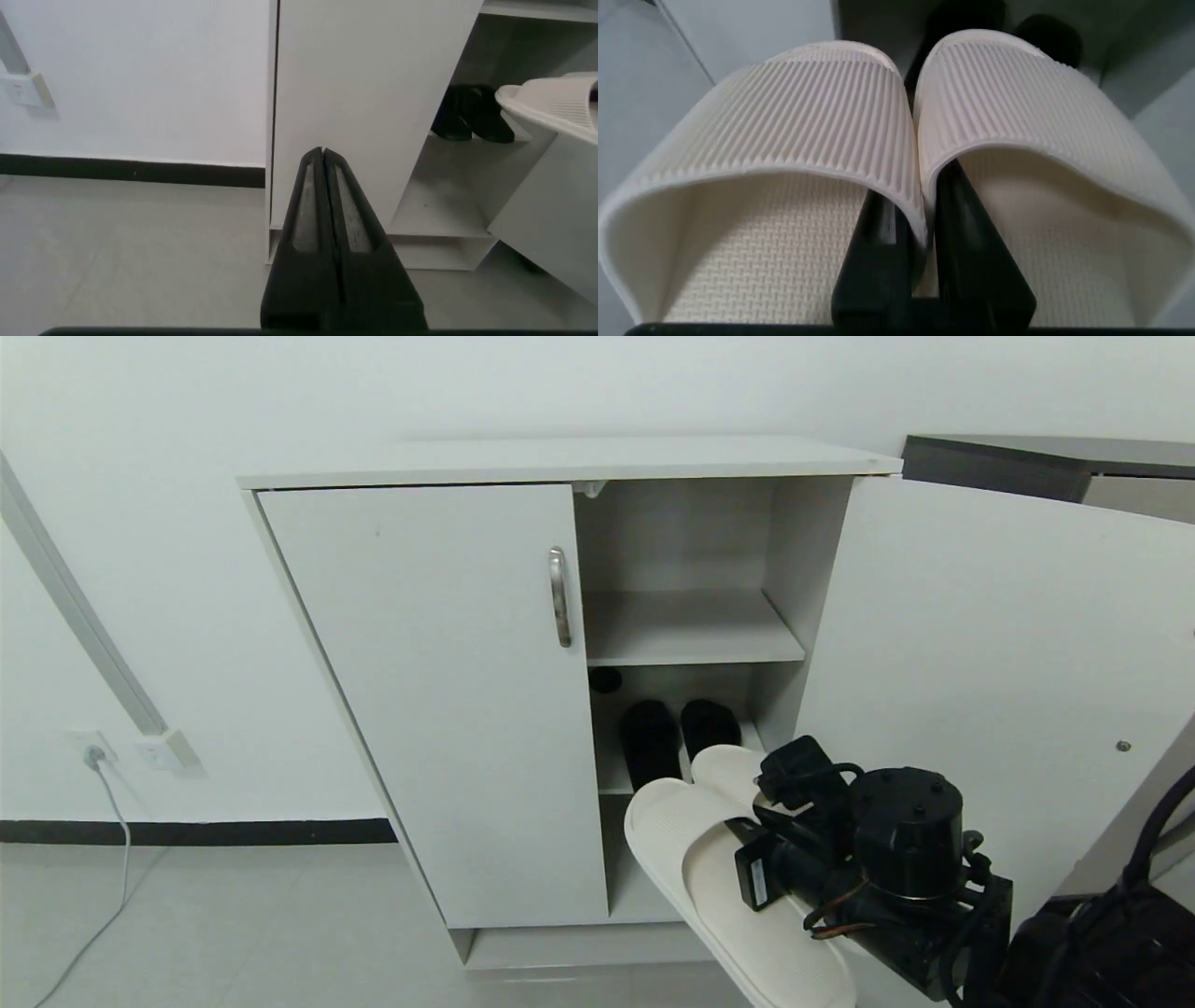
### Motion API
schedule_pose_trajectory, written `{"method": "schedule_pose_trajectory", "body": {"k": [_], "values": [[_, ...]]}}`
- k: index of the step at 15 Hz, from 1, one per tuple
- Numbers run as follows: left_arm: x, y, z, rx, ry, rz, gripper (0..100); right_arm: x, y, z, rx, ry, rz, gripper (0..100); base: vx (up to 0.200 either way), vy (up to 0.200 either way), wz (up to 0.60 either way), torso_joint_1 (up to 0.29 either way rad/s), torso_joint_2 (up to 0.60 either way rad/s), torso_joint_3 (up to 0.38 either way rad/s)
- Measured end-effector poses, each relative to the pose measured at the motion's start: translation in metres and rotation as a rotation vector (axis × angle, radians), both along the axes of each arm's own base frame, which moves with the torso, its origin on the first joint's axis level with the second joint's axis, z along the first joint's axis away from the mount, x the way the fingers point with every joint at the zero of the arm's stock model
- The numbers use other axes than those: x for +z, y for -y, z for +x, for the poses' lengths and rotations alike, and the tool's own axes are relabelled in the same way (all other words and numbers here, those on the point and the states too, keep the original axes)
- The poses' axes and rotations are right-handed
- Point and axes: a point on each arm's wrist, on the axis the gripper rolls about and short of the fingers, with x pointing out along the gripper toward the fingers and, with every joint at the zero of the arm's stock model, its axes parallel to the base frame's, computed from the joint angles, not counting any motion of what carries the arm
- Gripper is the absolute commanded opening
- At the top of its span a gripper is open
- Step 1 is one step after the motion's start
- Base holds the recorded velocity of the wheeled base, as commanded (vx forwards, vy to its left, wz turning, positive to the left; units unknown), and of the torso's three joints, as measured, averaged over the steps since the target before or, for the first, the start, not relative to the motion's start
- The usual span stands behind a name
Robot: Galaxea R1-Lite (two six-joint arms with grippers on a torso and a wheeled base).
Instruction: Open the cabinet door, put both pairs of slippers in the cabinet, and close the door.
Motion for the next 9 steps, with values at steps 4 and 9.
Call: {"method": "schedule_pose_trajectory", "body": {"k": [4, 9], "values": [[0.000, 0.000, 0.000, -0.001, 0.000, 0.001, 0, 0.001, -0.006, 0.005, -0.006, 0.029, 0.026, 0, 0.000, 0.000, 0.00, 0.000, 0.00, 0.000], [0.000, 0.000, 0.000, -0.001, 0.000, 0.001, 0, 0.005, -0.031, 0.023, -0.196, -0.068, 0.009, 0, 0.000, 0.000, 0.00, 0.000, 0.00, 0.000]]}}
